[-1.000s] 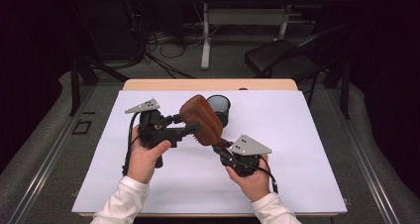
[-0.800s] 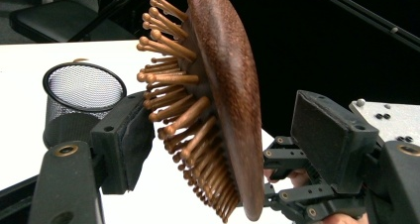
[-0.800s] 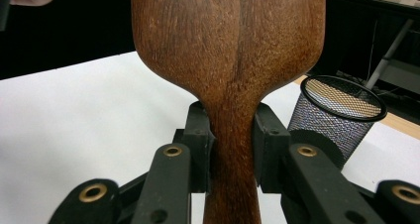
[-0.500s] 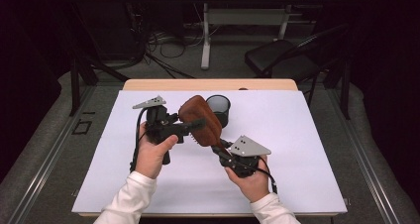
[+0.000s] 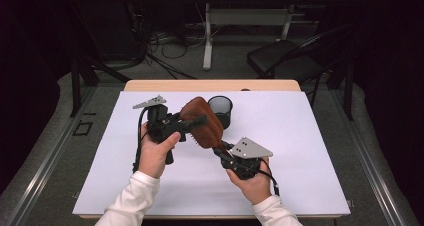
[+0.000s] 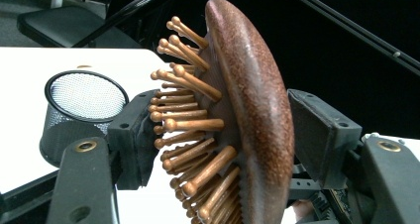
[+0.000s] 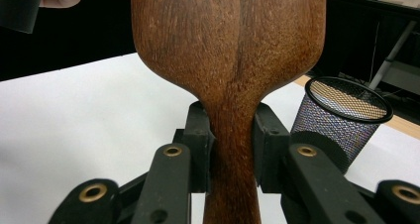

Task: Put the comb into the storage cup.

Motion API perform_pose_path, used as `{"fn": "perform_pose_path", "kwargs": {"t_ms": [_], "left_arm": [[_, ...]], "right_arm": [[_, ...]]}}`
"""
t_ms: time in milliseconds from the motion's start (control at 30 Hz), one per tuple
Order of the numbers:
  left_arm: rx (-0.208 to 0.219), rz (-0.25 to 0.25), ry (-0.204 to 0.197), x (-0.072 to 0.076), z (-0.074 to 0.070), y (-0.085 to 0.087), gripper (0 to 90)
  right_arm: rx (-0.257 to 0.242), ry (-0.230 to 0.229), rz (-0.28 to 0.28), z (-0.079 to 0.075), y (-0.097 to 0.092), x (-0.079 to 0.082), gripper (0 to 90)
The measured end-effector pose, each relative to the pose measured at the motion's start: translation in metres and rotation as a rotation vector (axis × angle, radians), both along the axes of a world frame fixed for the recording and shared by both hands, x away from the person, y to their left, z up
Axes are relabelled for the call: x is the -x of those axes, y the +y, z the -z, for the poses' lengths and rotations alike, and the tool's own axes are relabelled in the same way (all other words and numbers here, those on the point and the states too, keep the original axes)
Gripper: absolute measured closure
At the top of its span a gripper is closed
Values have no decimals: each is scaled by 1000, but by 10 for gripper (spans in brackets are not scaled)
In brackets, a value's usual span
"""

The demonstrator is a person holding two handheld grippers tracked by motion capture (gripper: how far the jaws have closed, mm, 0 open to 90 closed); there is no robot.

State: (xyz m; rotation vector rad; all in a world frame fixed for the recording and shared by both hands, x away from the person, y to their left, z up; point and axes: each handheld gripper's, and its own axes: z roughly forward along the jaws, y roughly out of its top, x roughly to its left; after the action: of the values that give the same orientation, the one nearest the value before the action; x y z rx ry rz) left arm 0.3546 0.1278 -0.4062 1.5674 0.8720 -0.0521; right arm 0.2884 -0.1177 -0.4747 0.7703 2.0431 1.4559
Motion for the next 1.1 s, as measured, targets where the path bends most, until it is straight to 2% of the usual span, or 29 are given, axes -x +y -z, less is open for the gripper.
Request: {"fn": "perform_pose_path", "kwargs": {"t_ms": [533, 1100], "left_arm": [[8, -14, 7, -1, 2, 0, 416], [27, 5, 57, -4, 3, 2, 441]], "right_arm": [[-3, -3, 0, 1, 0, 0, 725], [1, -2, -2, 2, 1, 0, 725]]}}
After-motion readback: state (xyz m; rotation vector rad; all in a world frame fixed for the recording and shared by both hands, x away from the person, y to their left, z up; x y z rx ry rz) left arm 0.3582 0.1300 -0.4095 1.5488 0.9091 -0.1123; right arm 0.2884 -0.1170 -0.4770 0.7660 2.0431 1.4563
